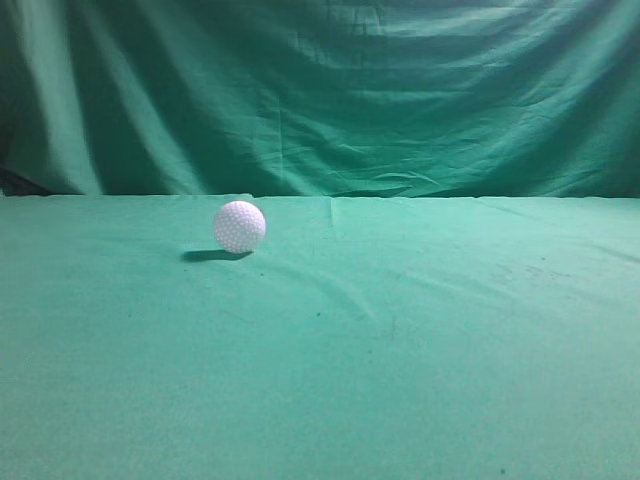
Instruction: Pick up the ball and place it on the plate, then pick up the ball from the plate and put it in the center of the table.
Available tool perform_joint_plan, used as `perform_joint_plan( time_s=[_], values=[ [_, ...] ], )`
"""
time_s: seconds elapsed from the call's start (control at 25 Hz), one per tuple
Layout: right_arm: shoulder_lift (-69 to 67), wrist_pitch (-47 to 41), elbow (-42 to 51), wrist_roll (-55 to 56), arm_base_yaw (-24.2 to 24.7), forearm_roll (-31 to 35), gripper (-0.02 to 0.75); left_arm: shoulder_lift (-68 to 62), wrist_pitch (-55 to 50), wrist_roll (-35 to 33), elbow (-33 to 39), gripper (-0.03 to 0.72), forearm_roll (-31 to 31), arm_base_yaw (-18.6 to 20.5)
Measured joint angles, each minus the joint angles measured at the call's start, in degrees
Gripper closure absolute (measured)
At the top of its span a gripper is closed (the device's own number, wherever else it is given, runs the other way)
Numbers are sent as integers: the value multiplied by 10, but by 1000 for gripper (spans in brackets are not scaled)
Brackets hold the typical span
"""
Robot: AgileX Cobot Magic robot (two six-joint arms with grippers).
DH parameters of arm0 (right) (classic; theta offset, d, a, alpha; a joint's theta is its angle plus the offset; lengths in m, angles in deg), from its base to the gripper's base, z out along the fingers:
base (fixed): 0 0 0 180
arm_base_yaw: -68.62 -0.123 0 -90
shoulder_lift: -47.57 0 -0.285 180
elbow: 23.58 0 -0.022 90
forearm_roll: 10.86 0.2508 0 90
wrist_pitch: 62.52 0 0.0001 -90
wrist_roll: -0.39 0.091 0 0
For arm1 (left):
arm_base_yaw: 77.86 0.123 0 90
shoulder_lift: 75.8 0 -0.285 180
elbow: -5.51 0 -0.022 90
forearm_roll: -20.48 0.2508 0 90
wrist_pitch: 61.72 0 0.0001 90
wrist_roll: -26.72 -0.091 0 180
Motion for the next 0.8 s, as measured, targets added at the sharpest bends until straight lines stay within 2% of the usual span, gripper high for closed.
perform_joint_plan(
  time_s=[0.24, 0.8],
  values=[
    [0, 51, 62, -3, 9, 4, 738, 0, 0, 0, 0, 688, 0, 0],
    [0, 48, 64, -8, 9, 5, 738, 0, 0, 0, 0, 688, 0, 0]
  ],
)
